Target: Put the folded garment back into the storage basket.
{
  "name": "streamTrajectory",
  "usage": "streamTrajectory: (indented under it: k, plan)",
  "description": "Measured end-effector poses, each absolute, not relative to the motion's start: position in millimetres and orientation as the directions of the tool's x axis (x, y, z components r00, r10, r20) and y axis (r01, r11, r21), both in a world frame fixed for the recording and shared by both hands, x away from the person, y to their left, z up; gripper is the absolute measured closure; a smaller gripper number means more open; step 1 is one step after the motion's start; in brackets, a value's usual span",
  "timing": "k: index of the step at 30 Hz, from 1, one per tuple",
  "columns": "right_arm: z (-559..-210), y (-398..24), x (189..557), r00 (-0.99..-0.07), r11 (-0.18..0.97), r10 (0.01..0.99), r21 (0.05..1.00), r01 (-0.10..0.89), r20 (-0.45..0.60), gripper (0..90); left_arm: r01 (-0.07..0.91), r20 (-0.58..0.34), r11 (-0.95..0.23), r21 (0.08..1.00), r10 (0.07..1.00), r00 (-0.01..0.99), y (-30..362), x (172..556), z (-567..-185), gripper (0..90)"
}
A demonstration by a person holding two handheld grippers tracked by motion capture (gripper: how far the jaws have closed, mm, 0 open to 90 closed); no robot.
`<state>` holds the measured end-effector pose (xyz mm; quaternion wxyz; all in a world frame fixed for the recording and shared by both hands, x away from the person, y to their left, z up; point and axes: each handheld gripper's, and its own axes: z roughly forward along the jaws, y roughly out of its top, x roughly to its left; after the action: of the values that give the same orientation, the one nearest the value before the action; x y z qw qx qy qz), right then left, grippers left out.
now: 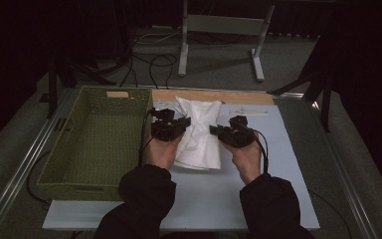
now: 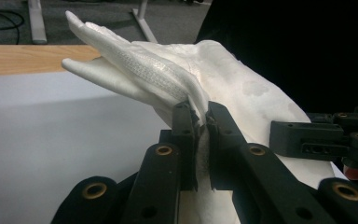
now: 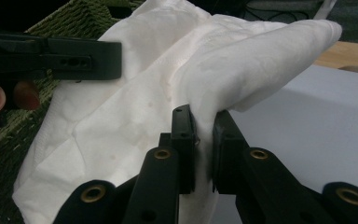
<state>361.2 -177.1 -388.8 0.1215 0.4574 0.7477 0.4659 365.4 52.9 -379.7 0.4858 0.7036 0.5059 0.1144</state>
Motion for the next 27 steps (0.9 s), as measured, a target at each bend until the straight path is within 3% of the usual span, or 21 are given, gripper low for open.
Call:
streamTrajectory:
  k: [27]
  plan:
    - [-377.9, -156.9, 364.3, -0.57, 0.144, 0.781, 0.817, 0.559, 0.253, 81.6, 0.586, -0.32, -0.009, 0.81, 0.831, 0.456, 75.5, 365.0, -366.3, 83.7]
